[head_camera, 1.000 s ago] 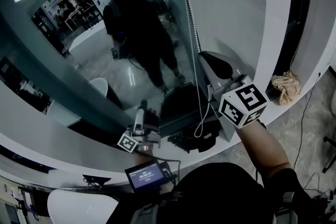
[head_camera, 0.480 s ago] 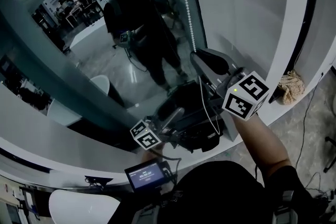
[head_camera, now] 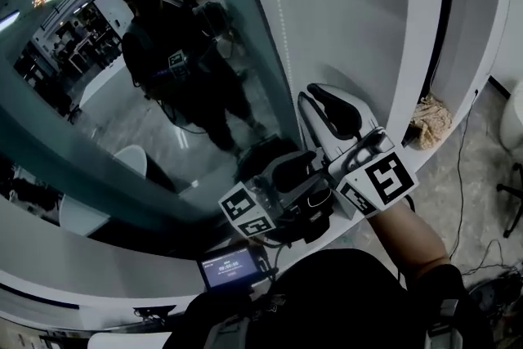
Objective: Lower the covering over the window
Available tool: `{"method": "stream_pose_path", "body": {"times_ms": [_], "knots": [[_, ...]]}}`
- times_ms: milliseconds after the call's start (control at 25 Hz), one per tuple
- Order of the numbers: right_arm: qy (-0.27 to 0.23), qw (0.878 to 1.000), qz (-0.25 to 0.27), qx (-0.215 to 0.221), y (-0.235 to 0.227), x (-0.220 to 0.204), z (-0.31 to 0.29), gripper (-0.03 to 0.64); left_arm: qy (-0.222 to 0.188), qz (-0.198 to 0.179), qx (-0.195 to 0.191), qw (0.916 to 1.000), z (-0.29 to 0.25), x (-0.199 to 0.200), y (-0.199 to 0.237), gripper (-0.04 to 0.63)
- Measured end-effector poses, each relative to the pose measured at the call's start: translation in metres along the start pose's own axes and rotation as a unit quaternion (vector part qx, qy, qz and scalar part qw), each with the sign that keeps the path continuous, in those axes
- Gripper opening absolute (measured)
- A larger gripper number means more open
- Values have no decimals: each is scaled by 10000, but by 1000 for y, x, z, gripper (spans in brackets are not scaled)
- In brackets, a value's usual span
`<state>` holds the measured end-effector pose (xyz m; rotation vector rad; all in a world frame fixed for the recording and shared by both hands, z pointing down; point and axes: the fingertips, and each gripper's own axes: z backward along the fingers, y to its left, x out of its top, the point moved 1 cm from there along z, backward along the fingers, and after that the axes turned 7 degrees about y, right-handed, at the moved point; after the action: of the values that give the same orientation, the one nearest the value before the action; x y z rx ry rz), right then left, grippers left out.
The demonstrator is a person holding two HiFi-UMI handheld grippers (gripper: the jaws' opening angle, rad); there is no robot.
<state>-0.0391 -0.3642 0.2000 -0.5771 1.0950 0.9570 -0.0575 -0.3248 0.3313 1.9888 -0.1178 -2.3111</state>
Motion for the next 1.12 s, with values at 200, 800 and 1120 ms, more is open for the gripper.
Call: {"method": "stream_pose_path", "body": {"times_ms": [200, 800, 1120], "knots": [[554, 9968, 174, 554, 13, 0, 2, 93, 78, -33, -107, 9999, -2, -6, 12, 153], [411, 9991, 95, -14, 2, -4, 54, 69, 12, 0, 504, 9987, -18, -7, 31, 150], [407, 9990, -201, 15, -10, -12, 67, 55, 160, 95, -13, 9998, -41, -18, 13, 120]]}}
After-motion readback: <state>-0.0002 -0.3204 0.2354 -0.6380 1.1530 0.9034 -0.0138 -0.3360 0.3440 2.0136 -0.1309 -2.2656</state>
